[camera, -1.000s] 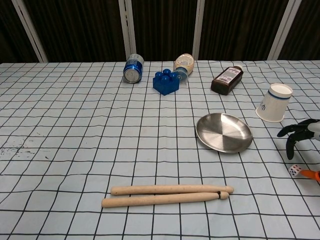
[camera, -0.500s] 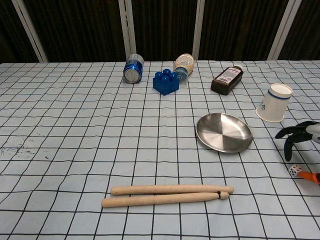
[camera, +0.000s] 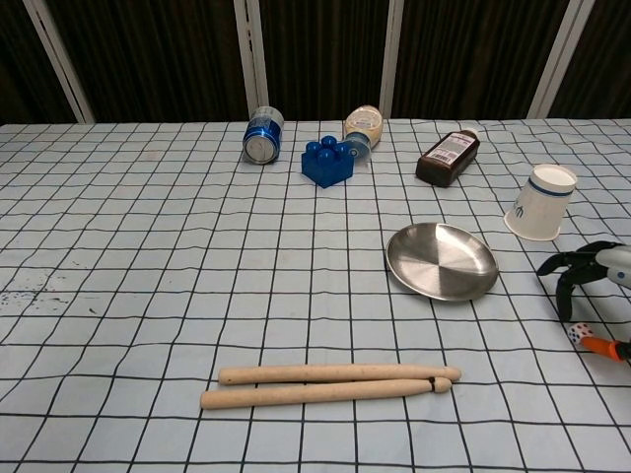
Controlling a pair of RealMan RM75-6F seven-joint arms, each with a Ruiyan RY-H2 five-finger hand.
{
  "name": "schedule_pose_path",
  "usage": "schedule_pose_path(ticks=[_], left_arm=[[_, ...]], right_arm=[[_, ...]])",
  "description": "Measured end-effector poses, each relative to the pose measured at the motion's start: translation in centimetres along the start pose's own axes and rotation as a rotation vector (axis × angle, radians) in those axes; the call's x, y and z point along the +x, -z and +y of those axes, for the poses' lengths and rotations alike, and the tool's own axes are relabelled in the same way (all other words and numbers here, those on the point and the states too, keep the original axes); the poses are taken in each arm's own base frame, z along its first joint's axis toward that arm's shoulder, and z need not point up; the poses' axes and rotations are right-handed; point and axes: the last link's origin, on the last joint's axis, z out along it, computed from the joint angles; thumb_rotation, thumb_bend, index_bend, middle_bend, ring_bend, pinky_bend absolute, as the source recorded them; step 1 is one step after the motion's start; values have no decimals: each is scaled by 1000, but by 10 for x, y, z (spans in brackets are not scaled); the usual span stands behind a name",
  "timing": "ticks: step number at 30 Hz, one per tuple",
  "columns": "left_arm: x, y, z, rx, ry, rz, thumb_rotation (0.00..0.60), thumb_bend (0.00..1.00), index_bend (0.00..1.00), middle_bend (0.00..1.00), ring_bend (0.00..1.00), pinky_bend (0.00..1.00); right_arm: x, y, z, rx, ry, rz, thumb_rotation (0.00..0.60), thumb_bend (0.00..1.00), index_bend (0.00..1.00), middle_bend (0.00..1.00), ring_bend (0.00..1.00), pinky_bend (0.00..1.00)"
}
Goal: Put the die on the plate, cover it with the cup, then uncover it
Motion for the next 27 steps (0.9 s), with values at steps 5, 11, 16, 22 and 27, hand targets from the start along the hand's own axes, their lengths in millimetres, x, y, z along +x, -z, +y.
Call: schedule_pose_path(ticks=[5, 11, 16, 22, 27], left_arm=[[-1, 0, 1, -2, -3, -2, 600, 217, 174, 0, 0, 63], [-2, 0, 2, -2, -7, -5, 600, 216, 174, 0, 0, 63], [-2, 0, 2, -3, -8, -6, 600, 217, 174, 0, 0, 63], [-2, -1, 2, -3, -8, -6, 600, 217, 174, 0, 0, 63], [-2, -1, 2, -2, -9, -5, 600, 216, 174, 0, 0, 63]], right_arm=[[0, 1, 2, -5, -2, 1, 600, 362, 489, 166, 221, 62], [0, 3, 4, -11, 0, -2, 600, 366, 497, 166, 222, 62], [0, 3, 4, -11, -4, 0, 600, 383, 515, 166, 222, 62], [0, 1, 3, -6, -6, -2, 600, 400, 528, 166, 222, 62], [-1, 0, 3, -6, -9, -5, 600, 415, 538, 166, 223, 62]])
